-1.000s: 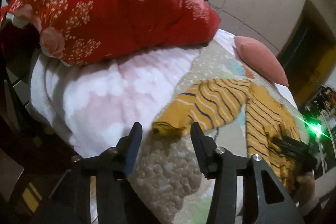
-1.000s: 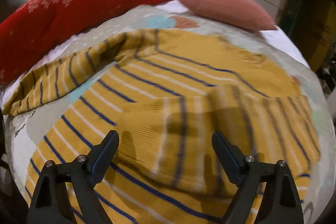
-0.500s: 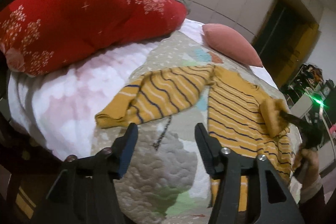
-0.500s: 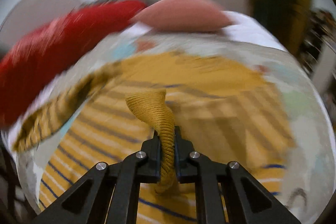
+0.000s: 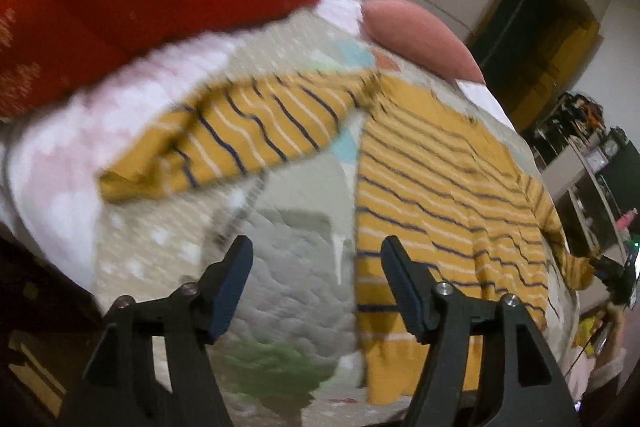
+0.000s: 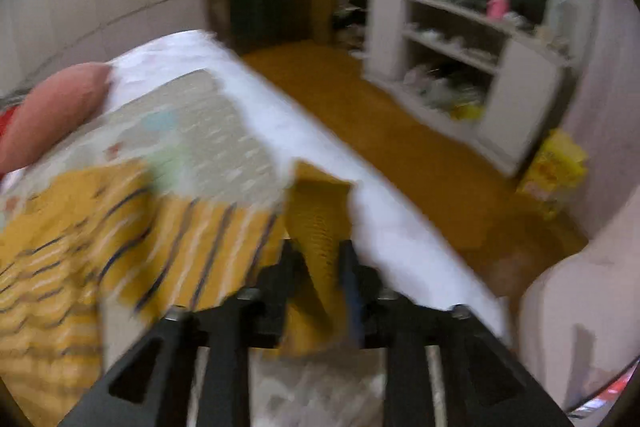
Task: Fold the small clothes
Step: 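Grasp the sleeve cuff with the right gripper and pull it outward, then lay the sleeve flat on the quilt and open the right gripper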
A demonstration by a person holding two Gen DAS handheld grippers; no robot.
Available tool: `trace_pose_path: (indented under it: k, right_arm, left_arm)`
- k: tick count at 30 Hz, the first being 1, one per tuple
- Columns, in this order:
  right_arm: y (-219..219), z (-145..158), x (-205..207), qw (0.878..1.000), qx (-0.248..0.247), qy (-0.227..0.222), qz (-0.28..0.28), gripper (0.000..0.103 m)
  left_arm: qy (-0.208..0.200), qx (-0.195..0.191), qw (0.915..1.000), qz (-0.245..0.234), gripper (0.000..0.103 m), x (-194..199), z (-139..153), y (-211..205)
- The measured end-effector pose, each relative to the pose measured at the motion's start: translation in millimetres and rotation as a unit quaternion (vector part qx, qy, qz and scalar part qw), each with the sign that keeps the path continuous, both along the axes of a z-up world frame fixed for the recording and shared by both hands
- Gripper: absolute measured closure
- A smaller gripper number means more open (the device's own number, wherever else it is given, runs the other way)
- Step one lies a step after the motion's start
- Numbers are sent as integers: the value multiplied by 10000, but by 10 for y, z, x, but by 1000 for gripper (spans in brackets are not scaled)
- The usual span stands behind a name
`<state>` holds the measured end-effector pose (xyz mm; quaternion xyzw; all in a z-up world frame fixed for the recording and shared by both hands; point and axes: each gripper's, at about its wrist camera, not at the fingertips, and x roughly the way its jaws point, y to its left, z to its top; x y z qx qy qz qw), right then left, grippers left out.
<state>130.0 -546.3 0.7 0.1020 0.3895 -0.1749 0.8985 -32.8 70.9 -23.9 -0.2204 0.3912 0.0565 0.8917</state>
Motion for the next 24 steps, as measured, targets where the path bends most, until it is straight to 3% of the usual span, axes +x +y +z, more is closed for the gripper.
trace_pose_path:
  k: [3, 6, 7, 8, 11, 12, 13, 14, 15, 16, 18, 24]
  right_arm:
    - [390, -95, -319, 9917, 608, -128, 1129, 45]
    - [868, -311, -546, 9643, 1379, 26, 2259, 41]
    - [1054, -414, -614, 9531, 1584, 131, 2575, 41]
    - [1235, -507, -677, 9438, 1718, 243, 2814, 41]
    - [1632, -719, -826, 9310, 1858, 429, 3114, 35]
    - [1687, -741, -877, 9347, 1763, 384, 3063, 33]
    - [1764, -736, -912, 9386, 1634, 300, 3024, 33]
    - [1827, -743, -919, 9383, 1584, 259, 3064, 41]
    - [1893, -718, -938, 9353, 1616, 232, 3141, 72]
    - [1912, -707, -915, 9336, 1677, 230, 3159, 83]
    - [1853, -664, -935, 9313, 1879, 172, 3115, 93]
    - [1404, -595, -1156, 9311, 2256, 48, 2865, 98]
  left_arm:
    - [232, -268, 9989, -317, 37, 119, -182, -178]
    - [393, -550, 9954, -671, 35, 228, -335, -359]
    - [387, -579, 9947, -760, 30, 241, -359, -428]
    - [347, -541, 9945, -827, 27, 252, -368, -497]
    - [288, -295, 9936, -1051, 24, 264, -377, -735]
    - [293, -129, 9933, -1108, 30, 251, -377, -814]
    - [315, 17, 9929, -1147, 63, 238, -368, -860]
    - [428, 251, 9919, -1167, 80, 236, -373, -921]
    - [495, 253, 9914, -1184, 95, 240, -375, -922]
    - [490, 133, 9923, -1129, 95, 213, -358, -899]
    - [470, 104, 9936, -1019, 95, 135, -290, -846]
    - [405, 63, 9957, -832, 97, -259, -143, -703]
